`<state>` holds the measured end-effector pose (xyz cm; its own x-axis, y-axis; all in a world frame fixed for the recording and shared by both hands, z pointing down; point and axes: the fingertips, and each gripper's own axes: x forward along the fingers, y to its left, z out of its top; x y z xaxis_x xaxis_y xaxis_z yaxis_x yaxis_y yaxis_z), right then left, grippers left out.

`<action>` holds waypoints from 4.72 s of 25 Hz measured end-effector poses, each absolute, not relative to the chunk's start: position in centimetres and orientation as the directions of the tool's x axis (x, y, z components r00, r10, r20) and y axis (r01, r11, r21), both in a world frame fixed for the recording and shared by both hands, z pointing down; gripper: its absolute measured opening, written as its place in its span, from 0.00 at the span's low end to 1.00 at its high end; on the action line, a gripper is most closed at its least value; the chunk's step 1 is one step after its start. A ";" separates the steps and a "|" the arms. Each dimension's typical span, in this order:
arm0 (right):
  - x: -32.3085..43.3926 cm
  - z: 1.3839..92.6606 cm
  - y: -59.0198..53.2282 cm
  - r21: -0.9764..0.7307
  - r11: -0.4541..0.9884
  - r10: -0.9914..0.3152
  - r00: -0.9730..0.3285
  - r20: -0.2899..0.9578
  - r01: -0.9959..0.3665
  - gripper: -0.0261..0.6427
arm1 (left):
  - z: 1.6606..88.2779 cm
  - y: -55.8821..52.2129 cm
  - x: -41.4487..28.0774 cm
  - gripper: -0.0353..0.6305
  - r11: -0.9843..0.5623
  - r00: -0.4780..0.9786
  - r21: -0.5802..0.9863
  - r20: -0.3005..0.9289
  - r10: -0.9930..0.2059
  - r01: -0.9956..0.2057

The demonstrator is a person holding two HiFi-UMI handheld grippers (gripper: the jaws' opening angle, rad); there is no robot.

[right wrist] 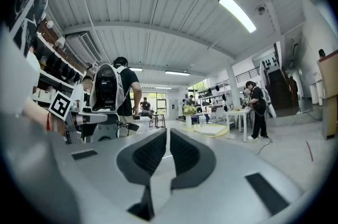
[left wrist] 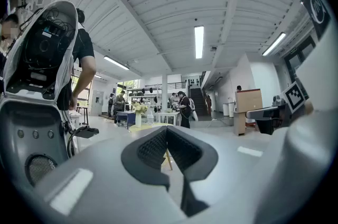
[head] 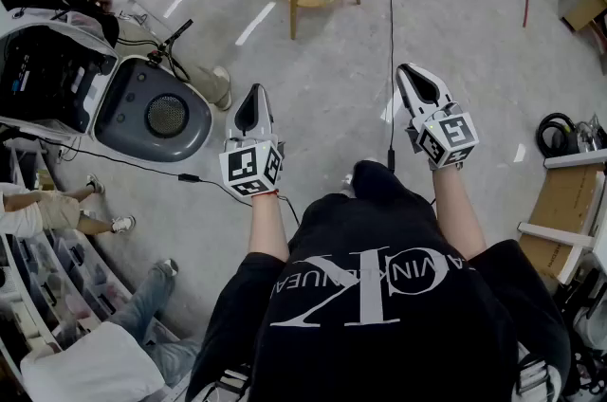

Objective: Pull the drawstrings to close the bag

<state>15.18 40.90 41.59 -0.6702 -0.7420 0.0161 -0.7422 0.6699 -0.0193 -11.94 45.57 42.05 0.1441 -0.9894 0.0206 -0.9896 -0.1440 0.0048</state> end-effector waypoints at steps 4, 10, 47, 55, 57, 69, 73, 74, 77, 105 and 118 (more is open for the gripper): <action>14.4 42.0 39.1 -0.020 0.672 -0.740 -0.672 0.017 -0.740 0.09 | 42.4 44.1 -12.6 0.07 -0.141 0.141 0.003 0.023 -0.990 -0.990; 14.2 41.8 40.3 -0.018 0.679 -0.733 -0.680 0.018 -0.733 0.09 | 42.3 45.6 -12.6 0.07 -0.136 0.136 0.008 0.026 -0.990 -0.991; 11.9 44.6 12.8 -0.097 0.682 -0.716 -0.689 0.114 -0.725 0.29 | 44.2 15.7 -12.3 0.28 -0.267 0.276 0.120 0.063 -0.959 -0.956; 12.6 45.0 6.7 -0.108 0.687 -0.709 -0.696 0.114 -0.718 0.29 | 44.1 9.6 -11.3 0.28 -0.269 0.276 0.111 0.059 -0.959 -0.957; 12.2 45.3 5.7 -0.112 0.692 -0.703 -0.701 0.123 -0.713 0.29 | 44.2 8.5 -11.5 0.28 -0.268 0.276 0.112 0.065 -0.959 -0.957; 9.8 47.1 -1.7 -0.161 0.688 -0.689 -0.707 0.162 -0.707 0.29 | 45.3 0.1 -12.9 0.29 -0.287 0.298 0.109 0.108 -0.948 -0.952; 8.6 47.5 -5.1 -0.174 0.671 -0.699 -0.693 0.176 -0.721 0.29 | 46.0 -3.6 -14.2 0.30 -0.309 0.322 0.108 0.135 -0.937 -0.945; 8.3 47.5 -5.9 -0.174 0.670 -0.699 -0.692 0.181 -0.722 0.29 | 46.1 -4.5 -14.7 0.30 -0.311 0.324 0.109 0.142 -0.935 -0.944; 7.5 48.1 -8.5 -0.178 0.659 -0.703 -0.683 0.199 -0.730 0.29 | 46.9 -7.4 -16.1 0.30 -0.313 0.329 0.113 0.164 -0.930 -0.943; 6.2 58.8 -20.3 -0.128 0.483 -0.718 -0.475 0.509 -0.866 0.29 | 59.4 -23.6 -17.8 0.31 -0.526 0.480 0.064 0.514 -0.711 -0.848; 6.4 60.8 -23.6 -0.175 0.547 -0.660 -0.551 0.511 -0.818 0.29 | 64.6 -27.2 -15.3 0.31 -0.657 0.467 0.030 0.728 -0.502 -0.753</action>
<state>6.42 -23.58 60.84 -0.5507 -0.6601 0.5109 -0.8184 0.5473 -0.1751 -15.25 -27.18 64.60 0.4667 -0.5022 0.7280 -0.7534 -0.6569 0.0298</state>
